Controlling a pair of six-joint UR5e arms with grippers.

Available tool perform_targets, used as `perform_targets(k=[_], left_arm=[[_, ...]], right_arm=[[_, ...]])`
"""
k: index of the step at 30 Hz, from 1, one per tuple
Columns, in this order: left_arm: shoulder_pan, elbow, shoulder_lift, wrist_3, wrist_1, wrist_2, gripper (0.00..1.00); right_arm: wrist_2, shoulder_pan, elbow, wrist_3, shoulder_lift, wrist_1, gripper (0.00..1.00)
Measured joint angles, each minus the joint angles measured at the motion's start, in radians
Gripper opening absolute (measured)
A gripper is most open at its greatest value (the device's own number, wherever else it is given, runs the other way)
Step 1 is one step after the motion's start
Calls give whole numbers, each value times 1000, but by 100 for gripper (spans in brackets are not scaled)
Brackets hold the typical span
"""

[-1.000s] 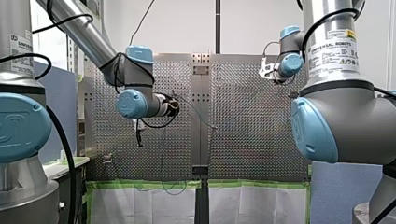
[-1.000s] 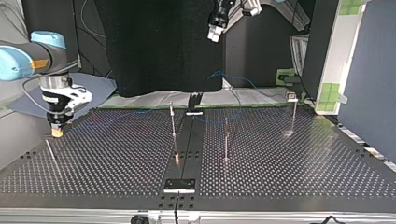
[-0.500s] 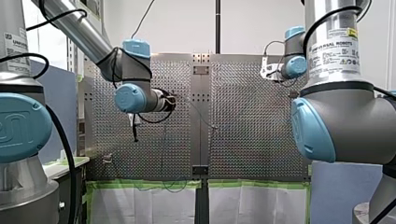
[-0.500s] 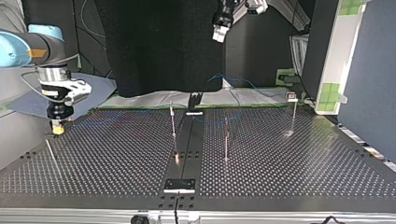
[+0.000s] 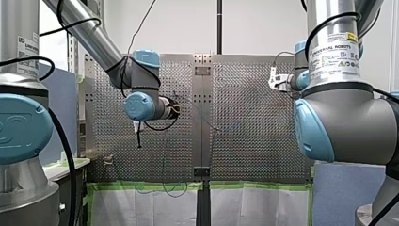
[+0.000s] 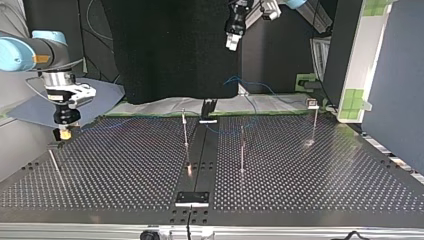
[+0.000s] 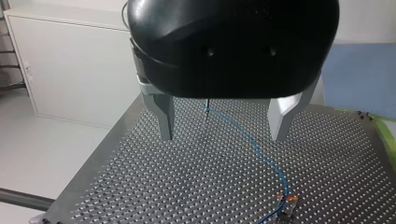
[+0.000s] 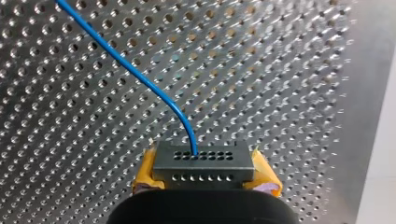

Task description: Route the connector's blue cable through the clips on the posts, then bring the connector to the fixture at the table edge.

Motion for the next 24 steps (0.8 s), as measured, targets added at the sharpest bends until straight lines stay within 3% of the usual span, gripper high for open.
perform_targets(k=[3,11,16,21,24], left_arm=[[5,2,17,-3,-6,-1,100],[28,15,66,1,-66,-9,100],[20,22,39,18,-79,-26,100],[16,23,0,12,-48,-35,100],[21,23,-28,5,-19,-34,100]], right_arm=[[-25,-20,0,-8,21,-24,0],[-100,-93,1,3,37,-100,0],[-138,-131,1,7,39,-138,0],[-183,-175,1,18,45,-167,0],[-207,-191,1,17,48,-164,0]])
